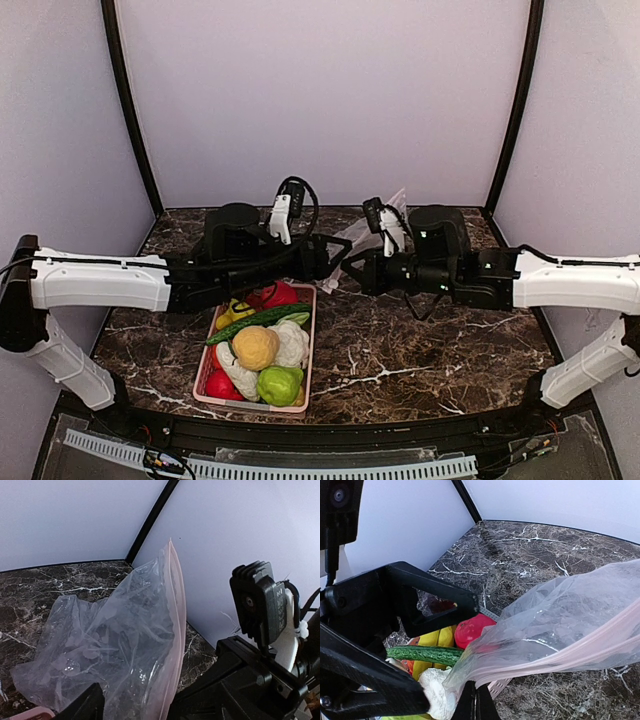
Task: Place the food in the zip-top bag and seal the zipper
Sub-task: Pass from the left arm to the right, then pass from the right arm to the left
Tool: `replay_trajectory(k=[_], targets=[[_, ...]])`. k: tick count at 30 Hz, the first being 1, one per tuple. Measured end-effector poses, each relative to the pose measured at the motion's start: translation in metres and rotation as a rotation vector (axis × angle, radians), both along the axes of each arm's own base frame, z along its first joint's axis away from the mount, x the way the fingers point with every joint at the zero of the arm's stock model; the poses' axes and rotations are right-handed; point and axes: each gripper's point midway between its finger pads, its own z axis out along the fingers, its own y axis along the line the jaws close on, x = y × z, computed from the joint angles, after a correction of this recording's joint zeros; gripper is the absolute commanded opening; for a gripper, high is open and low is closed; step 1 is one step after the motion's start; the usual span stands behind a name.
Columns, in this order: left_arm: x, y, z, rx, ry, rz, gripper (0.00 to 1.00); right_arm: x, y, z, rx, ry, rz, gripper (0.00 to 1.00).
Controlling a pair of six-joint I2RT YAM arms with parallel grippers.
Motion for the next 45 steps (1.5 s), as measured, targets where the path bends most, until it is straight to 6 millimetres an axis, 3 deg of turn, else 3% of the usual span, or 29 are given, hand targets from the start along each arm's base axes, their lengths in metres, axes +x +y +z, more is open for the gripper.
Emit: replay_trajectory(k=[3,8,17,25,31,38,45], targets=[[-0.011,0.0,0.005,0.056,-0.034,-0.07,0.76,-0.003,-0.004,0.0,-0.008,0.008,0.0,0.0],[-0.021,-0.003,-0.003,0.145,-0.043,-0.146,0.62,-0.004,-0.006,-0.007,-0.034,0.025,0.001,0.0],[-0.02,-0.011,-0.022,0.232,-0.03,-0.179,0.45,-0.008,-0.007,-0.011,-0.049,0.042,0.017,0.0],[-0.013,-0.016,-0.021,0.253,-0.038,-0.164,0.26,-0.009,-0.009,-0.016,-0.065,0.051,0.017,0.0],[-0.009,-0.018,-0.029,0.271,-0.033,-0.152,0.2,-0.011,-0.007,-0.016,-0.064,0.054,0.032,0.0],[-0.009,-0.019,-0.028,0.27,-0.033,-0.155,0.07,-0.011,-0.008,-0.016,-0.068,0.052,0.032,0.0],[-0.006,-0.016,-0.03,0.277,-0.037,-0.121,0.03,-0.006,-0.014,-0.021,-0.086,0.064,-0.022,0.0]])
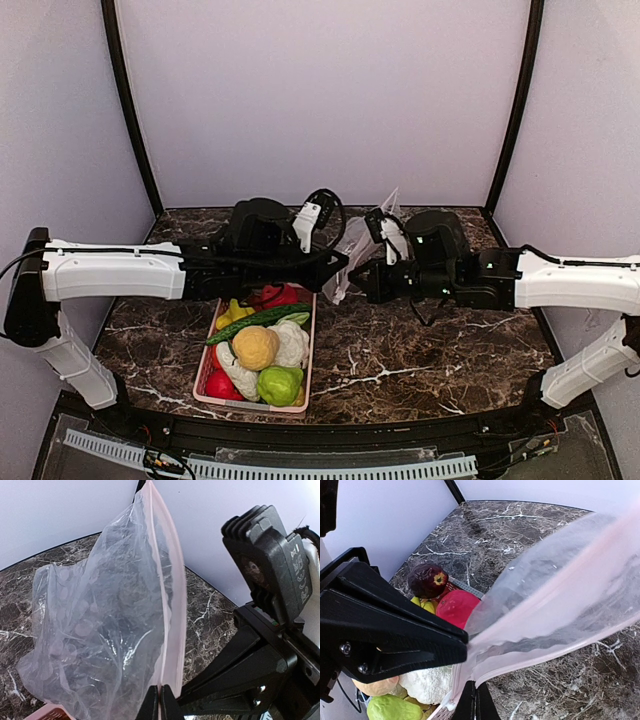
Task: Place the food in the zip-top bag and seal the zipper
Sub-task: Pass from the right arm to the left
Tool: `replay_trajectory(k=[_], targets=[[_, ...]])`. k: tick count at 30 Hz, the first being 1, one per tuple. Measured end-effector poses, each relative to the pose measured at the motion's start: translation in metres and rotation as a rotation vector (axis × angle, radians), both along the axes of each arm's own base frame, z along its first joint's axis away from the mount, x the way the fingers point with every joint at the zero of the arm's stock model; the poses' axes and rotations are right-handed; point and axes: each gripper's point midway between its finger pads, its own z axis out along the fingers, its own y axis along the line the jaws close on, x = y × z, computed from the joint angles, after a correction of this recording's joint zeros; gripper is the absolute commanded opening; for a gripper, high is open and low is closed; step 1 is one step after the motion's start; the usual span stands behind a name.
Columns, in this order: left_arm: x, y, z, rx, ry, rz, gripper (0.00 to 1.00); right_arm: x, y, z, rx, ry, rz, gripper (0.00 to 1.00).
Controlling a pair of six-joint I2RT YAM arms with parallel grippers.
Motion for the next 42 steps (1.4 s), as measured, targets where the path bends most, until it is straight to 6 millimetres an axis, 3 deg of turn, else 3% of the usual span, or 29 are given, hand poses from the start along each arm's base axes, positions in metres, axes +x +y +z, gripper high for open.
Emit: replay_trajectory(k=[17,20,23,29,37,42], targets=[[0.0,0.032,-0.014,0.023,0.009,0.092,0.02,0.009,-0.017,-0.013,-0.016,0.07,-0.141,0.0],[0.0,0.033,-0.015,0.023,0.011,0.096,0.12,0.008,-0.016,-0.013,-0.016,0.072,-0.136,0.0],[-0.002,0.031,-0.012,0.007,0.015,0.084,0.22,0.005,-0.013,-0.013,-0.012,0.07,-0.111,0.0],[-0.011,0.016,-0.008,-0.045,0.035,0.004,0.29,-0.003,-0.008,-0.008,0.027,0.051,-0.041,0.0],[-0.018,-0.009,0.012,-0.134,0.036,-0.1,0.29,-0.015,-0.013,0.028,0.121,-0.039,0.027,0.0],[-0.02,-0.017,0.021,-0.194,0.046,-0.123,0.29,-0.018,-0.02,0.036,0.101,-0.074,0.037,0.0]])
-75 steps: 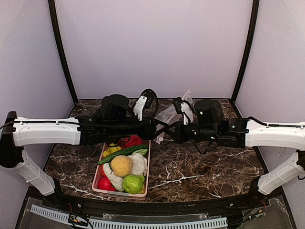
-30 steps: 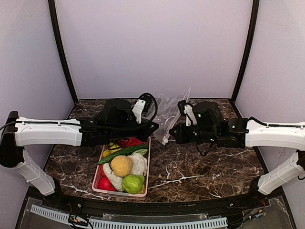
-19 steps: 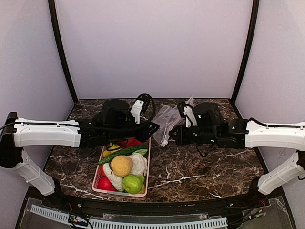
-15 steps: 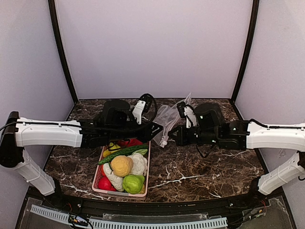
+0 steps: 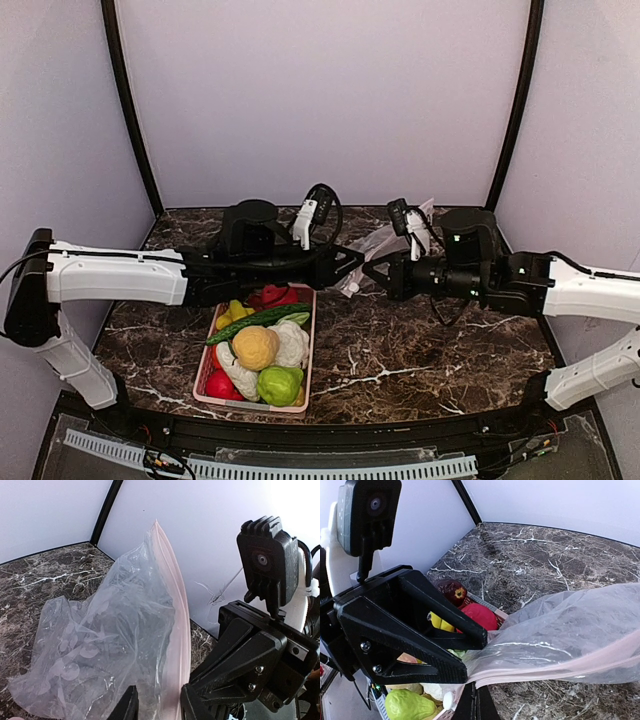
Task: Place the food in the zip-top bag and seal the zipper
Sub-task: Pass from the right arm to the left
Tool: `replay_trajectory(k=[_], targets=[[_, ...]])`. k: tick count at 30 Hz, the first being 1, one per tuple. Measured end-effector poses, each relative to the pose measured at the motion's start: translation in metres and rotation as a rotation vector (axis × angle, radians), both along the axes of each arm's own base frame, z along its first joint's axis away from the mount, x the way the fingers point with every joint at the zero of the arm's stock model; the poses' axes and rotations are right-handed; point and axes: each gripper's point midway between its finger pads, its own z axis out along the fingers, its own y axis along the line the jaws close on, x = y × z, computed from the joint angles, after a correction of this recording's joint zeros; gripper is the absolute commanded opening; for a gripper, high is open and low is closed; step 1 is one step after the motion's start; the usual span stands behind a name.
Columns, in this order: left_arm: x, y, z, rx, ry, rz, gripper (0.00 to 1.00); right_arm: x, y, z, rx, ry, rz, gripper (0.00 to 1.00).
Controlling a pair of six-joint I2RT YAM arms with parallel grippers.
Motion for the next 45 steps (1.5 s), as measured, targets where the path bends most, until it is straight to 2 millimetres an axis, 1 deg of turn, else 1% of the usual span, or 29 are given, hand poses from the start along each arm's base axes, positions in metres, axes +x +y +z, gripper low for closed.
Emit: replay_trajectory(k=[4,10,14,16,18,22,24,26,28,30,33,35,38,41,45], targets=[[0.0,-0.01,-0.001,-0.051,0.03,-0.024,0.28,-0.001,-0.005,0.0,-0.063,-0.008,0.006,0.0],[-0.001,-0.023,-0.004,-0.107,0.061,-0.053,0.28,-0.003,-0.02,0.002,-0.197,-0.016,0.001,0.0],[-0.002,-0.023,-0.004,-0.123,0.069,-0.053,0.29,-0.001,-0.027,0.016,-0.253,-0.033,-0.006,0.0],[-0.005,-0.02,-0.016,-0.103,0.086,-0.048,0.3,0.001,-0.028,0.02,-0.261,-0.045,-0.013,0.0],[-0.007,-0.013,-0.038,-0.064,0.115,-0.032,0.32,0.001,-0.027,0.016,-0.278,-0.039,-0.009,0.0],[-0.015,0.014,-0.084,0.034,0.182,0.023,0.38,0.003,-0.018,-0.011,-0.34,0.004,0.015,0.0],[-0.017,0.027,-0.094,0.065,0.197,0.055,0.42,0.001,-0.012,-0.03,-0.372,0.036,0.041,0.0],[-0.019,0.041,-0.093,0.077,0.198,0.089,0.48,-0.001,-0.007,-0.048,-0.394,0.067,0.068,0.0],[-0.019,0.052,-0.084,0.071,0.185,0.121,0.53,-0.005,-0.001,-0.06,-0.394,0.091,0.099,0.0],[-0.018,0.062,-0.07,0.051,0.167,0.15,0.56,-0.009,0.006,-0.063,-0.373,0.102,0.126,0.0],[-0.019,0.074,-0.055,0.033,0.149,0.181,0.57,-0.015,0.019,-0.06,-0.311,0.102,0.164,0.0],[-0.02,0.077,-0.051,0.032,0.147,0.186,0.57,-0.018,0.027,-0.056,-0.262,0.1,0.184,0.0],[-0.021,0.08,-0.057,0.06,0.16,0.188,0.57,-0.019,0.033,-0.056,-0.214,0.104,0.196,0.0],[-0.024,0.08,-0.061,0.076,0.173,0.179,0.57,-0.021,0.035,-0.059,-0.192,0.115,0.199,0.0],[-0.027,0.076,-0.055,0.066,0.179,0.153,0.57,-0.023,0.038,-0.06,-0.173,0.12,0.204,0.0]])
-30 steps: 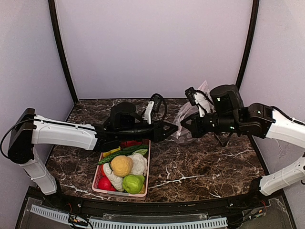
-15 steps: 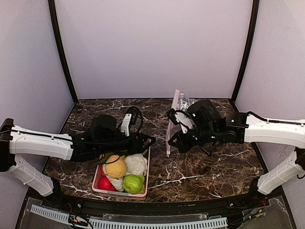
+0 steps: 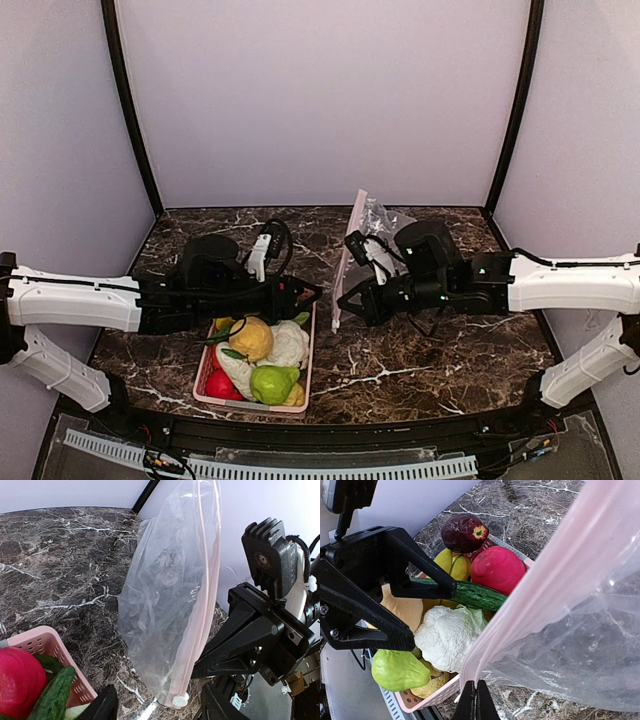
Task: Place the food in the zip-top bag and seal the zipper
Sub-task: Pass from the right arm to the left
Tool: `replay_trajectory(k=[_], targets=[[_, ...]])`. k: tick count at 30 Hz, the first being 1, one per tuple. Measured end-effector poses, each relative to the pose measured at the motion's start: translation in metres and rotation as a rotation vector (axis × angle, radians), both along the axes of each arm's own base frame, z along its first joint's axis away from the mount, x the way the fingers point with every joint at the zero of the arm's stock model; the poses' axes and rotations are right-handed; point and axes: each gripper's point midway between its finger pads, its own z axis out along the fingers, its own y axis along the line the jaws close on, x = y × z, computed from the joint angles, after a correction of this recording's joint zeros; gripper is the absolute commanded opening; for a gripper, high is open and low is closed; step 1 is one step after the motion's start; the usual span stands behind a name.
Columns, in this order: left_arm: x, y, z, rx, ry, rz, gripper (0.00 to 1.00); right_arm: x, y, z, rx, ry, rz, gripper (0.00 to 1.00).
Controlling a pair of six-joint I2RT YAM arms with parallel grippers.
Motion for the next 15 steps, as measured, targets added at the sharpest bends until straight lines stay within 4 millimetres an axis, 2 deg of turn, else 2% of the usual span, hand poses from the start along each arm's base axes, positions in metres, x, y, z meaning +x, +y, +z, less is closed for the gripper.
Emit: replay_trajectory(k=[3,9,15], targets=[[-0.001,-0.006,0.005,-0.015,0.003,-0.021,0.57,-0.001,0.001,0.001,0.009,0.001,0.001,0.0],[0.001,-0.02,-0.002,-0.007,0.025,-0.052,0.58,-0.001,0.003,0.004,0.023,-0.001,0.004,0.0],[0.006,-0.032,0.0,-0.004,0.02,-0.062,0.56,-0.004,0.002,0.006,0.028,-0.001,0.007,0.0]])
